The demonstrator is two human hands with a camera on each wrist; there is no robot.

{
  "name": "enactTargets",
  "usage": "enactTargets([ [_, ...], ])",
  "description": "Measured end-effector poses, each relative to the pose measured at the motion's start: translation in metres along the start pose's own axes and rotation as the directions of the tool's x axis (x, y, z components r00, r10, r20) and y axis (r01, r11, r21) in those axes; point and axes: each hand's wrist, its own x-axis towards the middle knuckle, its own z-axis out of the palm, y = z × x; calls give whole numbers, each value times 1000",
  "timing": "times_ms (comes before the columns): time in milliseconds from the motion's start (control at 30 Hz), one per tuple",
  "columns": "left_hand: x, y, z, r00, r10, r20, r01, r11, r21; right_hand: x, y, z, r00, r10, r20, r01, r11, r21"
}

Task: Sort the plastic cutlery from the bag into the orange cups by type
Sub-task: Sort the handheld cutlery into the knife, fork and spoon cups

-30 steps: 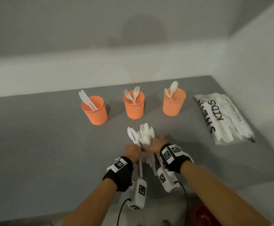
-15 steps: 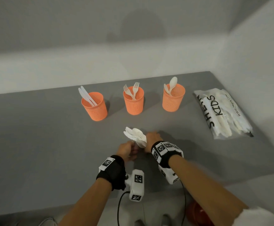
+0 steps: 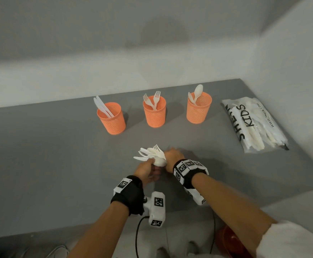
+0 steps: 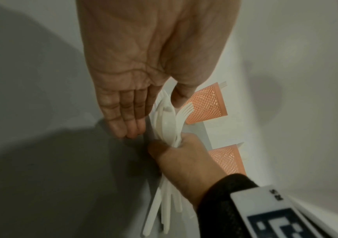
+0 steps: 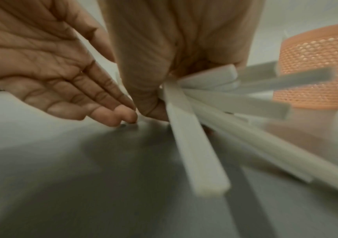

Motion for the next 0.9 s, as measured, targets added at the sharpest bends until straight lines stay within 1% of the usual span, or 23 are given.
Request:
enactTargets([
  [167, -5, 10, 2, 998, 32, 57, -31, 999, -30, -3, -1, -4, 999, -24, 23, 21, 989, 147],
  [200, -7, 12, 3, 997, 44, 66, -42, 999, -28, 0, 0, -2, 1000, -25, 9, 23, 983, 181],
  [267, -11, 18, 4, 994, 76, 76, -75, 997, -20, 3, 2, -3, 1000, -14, -22, 20, 950, 311],
  [333, -16, 26, 5, 988, 134, 82, -131, 990, -49, 2, 7, -12, 995, -18, -102, 67, 862, 502],
  [400, -22, 33, 4, 981, 183, 69, -173, 976, -128, 1, 13, -28, 978, 21, -208, 126, 734, 667],
  [433, -25, 35, 2, 981, 187, 59, -174, 968, -181, -4, 14, -39, 968, 62, -244, 147, 647, 748],
  [467, -26, 35, 1, 982, 181, 55, -163, 957, -239, -6, 15, -50, 955, 90, -282, 185, 563, 806],
  [533, -28, 32, 0, 986, 145, 77, -109, 930, -350, -12, 16, -71, 932, 122, -340, 252, 456, 854],
  [600, -27, 24, 2, 989, 86, 116, -32, 913, -406, -20, 14, -91, 910, 126, -394, 332, 347, 877],
  [667, -27, 18, 7, 988, 40, 152, 31, 900, -435, -27, 11, -102, 887, 120, -445, 399, 287, 871],
  [700, -26, 16, 10, 986, 24, 166, 55, 888, -456, -29, 10, -103, 882, 118, -457, 413, 277, 868],
  [767, -24, 15, 19, 982, 3, 186, 93, 859, -503, -35, 6, -102, 877, 111, -468, 430, 253, 867],
  [833, -22, 19, 29, 979, -10, 201, 120, 830, -544, -43, 2, -101, 880, 99, -465, 441, 199, 875],
  [900, -23, 25, 41, 978, 1, 206, 122, 806, -580, -48, 0, -98, 884, 94, -458, 443, 143, 885],
])
